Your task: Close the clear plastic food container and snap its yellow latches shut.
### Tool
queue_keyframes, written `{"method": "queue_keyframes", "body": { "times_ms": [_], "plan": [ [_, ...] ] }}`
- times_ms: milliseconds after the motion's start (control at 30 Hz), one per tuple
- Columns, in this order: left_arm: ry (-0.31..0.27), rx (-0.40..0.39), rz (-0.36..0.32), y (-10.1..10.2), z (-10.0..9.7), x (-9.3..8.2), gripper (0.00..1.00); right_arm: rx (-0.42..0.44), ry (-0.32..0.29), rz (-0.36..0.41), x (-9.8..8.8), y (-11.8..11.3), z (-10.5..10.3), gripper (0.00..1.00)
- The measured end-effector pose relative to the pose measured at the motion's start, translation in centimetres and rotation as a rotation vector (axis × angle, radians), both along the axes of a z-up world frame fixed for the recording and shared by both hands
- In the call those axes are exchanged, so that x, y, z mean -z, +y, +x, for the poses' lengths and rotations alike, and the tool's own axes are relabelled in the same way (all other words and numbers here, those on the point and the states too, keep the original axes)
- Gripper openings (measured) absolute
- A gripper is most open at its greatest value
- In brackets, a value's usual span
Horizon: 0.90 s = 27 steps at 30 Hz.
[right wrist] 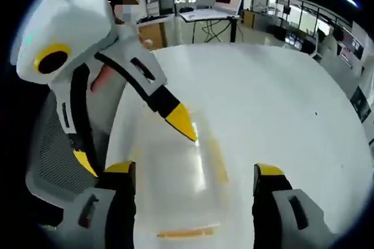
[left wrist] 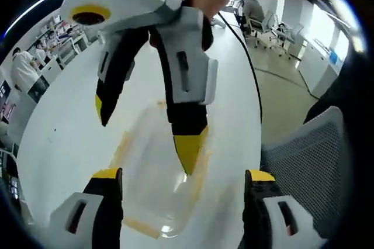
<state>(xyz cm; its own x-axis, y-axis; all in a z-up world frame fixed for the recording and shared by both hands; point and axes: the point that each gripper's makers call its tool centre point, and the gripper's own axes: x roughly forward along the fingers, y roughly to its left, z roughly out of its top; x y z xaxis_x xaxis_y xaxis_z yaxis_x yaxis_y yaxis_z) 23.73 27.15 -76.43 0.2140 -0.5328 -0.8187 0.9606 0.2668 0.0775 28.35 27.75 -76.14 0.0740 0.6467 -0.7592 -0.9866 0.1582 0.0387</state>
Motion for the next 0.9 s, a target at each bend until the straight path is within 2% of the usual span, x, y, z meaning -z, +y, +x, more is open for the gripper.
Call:
{"method": "queue_keyframes", "body": {
  "times_ms": [67, 133, 167, 233, 300, 367, 467, 533, 667, 767, 900],
  "plan": [
    [-0.006, 0.009, 0.006, 0.2, 0.2, -0.1, 0.98, -0.027, -0.019, 0.007, -0.3, 0.0, -0.6, 0.92],
    [-0.017, 0.031, 0.016, 0.4, 0.4, -0.2, 0.99, -0.057, -0.034, 0.012, -0.5, 0.0, -1.0, 0.93],
    [-0.029, 0.037, 0.021, 0.5, 0.6, -0.3, 0.99, -0.078, -0.065, 0.014, -0.7, 0.1, -1.0, 0.95],
    [-0.012, 0.042, 0.033, 0.9, 0.7, -0.2, 0.99, -0.079, -0.064, -0.003, -0.6, -0.1, -1.3, 0.99],
    [0.000, 0.052, 0.055, 1.3, 0.8, 0.1, 0.99, -0.085, -0.064, -0.036, -0.3, -0.5, -1.5, 1.00],
    [-0.020, 0.079, 0.101, 1.9, 1.1, 0.3, 0.99, -0.105, -0.084, -0.068, 0.0, -0.9, -1.6, 0.99],
    [-0.016, 0.086, 0.131, 2.3, 1.4, 0.6, 0.99, -0.106, -0.083, -0.118, 0.9, -1.4, -1.9, 0.99],
    [-0.012, 0.094, 0.150, 2.6, 1.7, 1.0, 0.98, -0.107, -0.115, -0.156, 1.4, -2.0, -1.5, 0.96],
    [-0.007, 0.090, 0.168, 3.1, 2.4, 1.3, 0.97, -0.092, -0.081, -0.164, 1.9, -2.2, -1.9, 0.94],
    [0.004, 0.103, 0.192, 3.6, 2.7, 1.7, 0.95, -0.118, -0.095, -0.191, 2.3, -2.5, -2.2, 0.90],
    [0.009, 0.116, 0.234, 4.3, 3.0, 2.4, 0.92, -0.119, -0.078, -0.202, 2.7, -2.8, -2.3, 0.92]
  ]
}}
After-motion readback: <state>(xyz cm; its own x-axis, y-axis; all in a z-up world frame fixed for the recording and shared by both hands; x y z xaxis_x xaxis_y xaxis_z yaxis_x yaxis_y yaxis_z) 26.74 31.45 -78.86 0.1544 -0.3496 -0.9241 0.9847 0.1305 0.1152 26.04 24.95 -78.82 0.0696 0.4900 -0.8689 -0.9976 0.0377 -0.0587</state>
